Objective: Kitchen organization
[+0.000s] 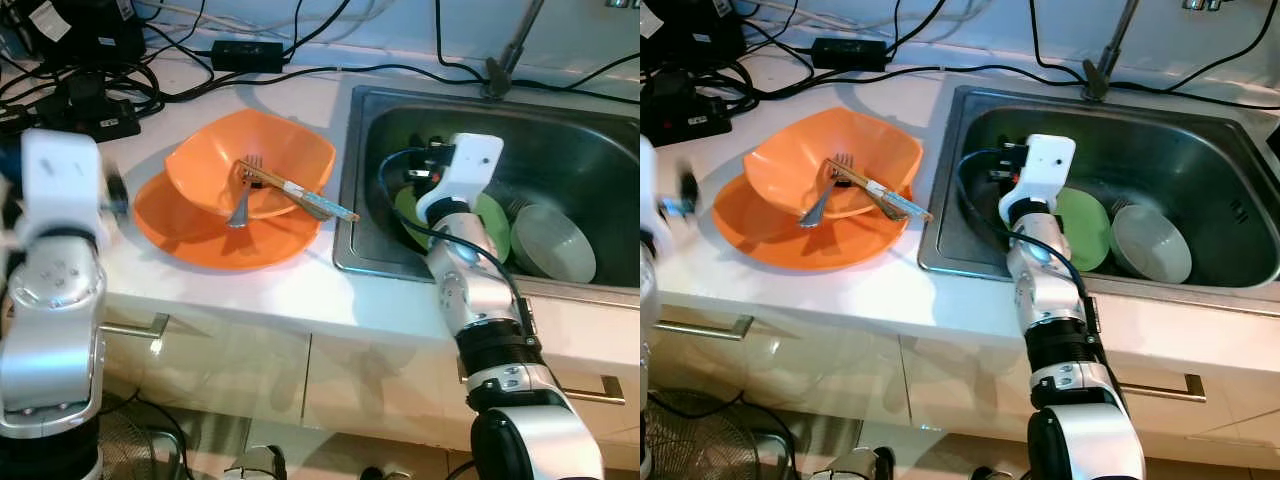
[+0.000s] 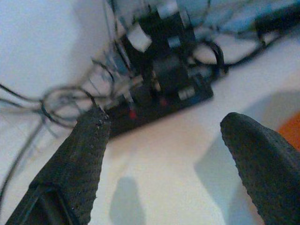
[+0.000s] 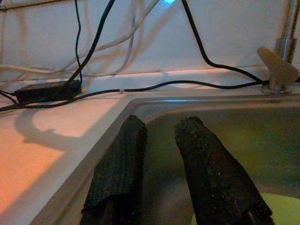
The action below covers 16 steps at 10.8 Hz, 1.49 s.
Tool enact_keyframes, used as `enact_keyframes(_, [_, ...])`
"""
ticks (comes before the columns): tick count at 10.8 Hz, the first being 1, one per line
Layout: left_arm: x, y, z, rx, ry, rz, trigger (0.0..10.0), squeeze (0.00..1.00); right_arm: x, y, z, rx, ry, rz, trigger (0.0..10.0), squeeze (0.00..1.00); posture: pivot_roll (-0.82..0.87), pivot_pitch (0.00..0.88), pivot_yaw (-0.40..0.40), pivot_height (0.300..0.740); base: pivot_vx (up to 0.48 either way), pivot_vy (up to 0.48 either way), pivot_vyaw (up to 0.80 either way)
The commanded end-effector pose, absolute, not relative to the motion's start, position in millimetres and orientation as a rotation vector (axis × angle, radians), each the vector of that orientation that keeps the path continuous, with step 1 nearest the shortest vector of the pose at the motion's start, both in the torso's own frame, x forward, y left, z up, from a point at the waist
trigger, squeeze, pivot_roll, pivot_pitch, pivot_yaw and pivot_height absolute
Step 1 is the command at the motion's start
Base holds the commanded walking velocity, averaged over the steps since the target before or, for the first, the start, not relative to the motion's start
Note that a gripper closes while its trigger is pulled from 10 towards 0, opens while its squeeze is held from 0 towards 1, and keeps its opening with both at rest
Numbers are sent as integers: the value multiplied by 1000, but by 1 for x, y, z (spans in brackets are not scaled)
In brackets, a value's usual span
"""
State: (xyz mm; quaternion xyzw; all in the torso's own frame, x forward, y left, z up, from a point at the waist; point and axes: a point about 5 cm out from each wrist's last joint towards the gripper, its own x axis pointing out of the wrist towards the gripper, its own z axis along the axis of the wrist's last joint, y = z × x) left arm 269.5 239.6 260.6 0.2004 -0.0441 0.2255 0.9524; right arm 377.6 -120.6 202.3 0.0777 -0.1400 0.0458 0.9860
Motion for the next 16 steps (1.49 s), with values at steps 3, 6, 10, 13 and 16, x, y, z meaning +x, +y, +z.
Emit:
enact_keyframes(3, [283,205,282,363,-362,294,10000,0,374,-127,211,175,-355,87,10000,0,269,96,-41,740,0,0,0])
enact_keyframes(6, [307,164,267,222,-425,89,10000,0,367,-135,233,136,-483,79,10000,0,223,61,-30,740,0,0,0])
enact_keyframes(10, [333,128,291,139,-590,-39,10000,0,363,-140,247,89,-556,72,10000,0,188,46,-17,740,0,0,0])
enact_keyframes(13, [335,125,282,107,-571,-36,10000,0,360,-142,252,78,-570,61,10000,0,167,70,-14,740,0,0,0])
enact_keyframes(16, [338,128,283,105,-584,-15,10000,0,359,-142,252,76,-570,62,10000,0,166,82,-16,740,0,0,0])
